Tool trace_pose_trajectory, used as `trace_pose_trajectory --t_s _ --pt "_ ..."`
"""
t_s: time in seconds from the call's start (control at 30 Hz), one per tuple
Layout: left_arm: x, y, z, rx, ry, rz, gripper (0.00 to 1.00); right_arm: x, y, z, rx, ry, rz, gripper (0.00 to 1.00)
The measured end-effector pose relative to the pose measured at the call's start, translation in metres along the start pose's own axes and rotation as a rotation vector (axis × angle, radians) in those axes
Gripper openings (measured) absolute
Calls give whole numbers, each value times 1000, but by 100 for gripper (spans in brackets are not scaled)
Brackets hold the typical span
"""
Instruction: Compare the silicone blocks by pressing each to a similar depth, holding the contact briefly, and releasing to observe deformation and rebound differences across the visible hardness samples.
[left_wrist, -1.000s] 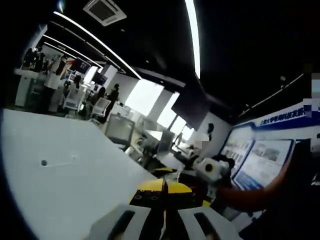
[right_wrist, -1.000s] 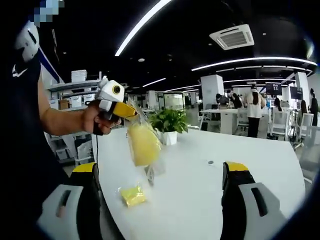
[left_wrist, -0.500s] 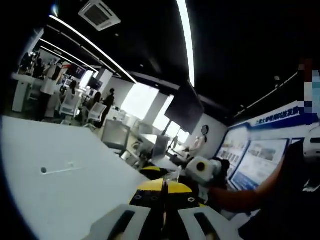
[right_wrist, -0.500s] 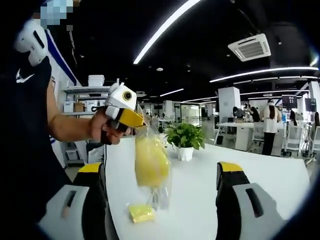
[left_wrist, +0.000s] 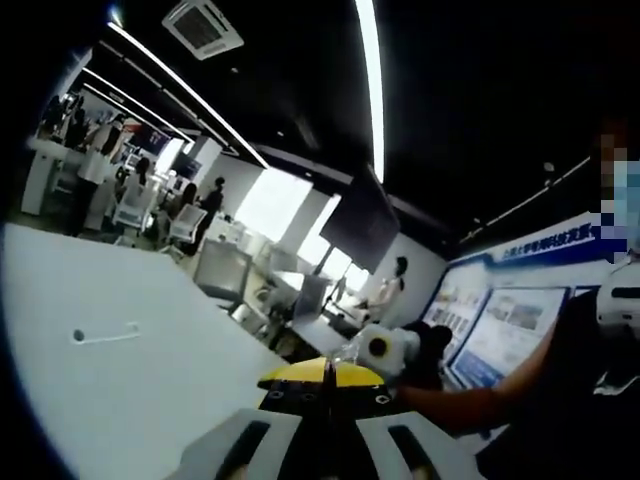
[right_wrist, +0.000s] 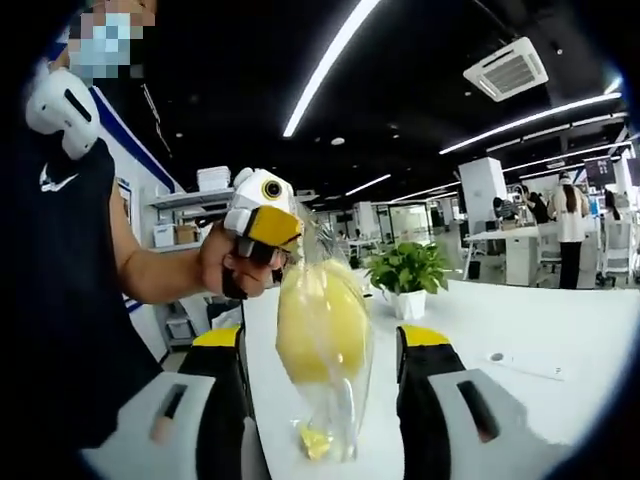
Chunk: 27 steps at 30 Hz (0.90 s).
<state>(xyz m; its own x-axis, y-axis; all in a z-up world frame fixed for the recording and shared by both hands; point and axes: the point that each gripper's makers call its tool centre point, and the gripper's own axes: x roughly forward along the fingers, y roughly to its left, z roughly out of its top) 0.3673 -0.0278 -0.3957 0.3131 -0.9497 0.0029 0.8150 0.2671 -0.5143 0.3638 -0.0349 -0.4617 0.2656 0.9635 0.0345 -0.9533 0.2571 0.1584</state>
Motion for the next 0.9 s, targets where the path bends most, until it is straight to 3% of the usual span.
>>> trace_pose_trajectory --t_s 0.47,0.9 --pt "-6 1 1 -35 -16 -14 0 7 6 5 27 -9 36 32" --pt "-11 5 3 -50 -23 -8 0 15 4 4 42 19 32 22"
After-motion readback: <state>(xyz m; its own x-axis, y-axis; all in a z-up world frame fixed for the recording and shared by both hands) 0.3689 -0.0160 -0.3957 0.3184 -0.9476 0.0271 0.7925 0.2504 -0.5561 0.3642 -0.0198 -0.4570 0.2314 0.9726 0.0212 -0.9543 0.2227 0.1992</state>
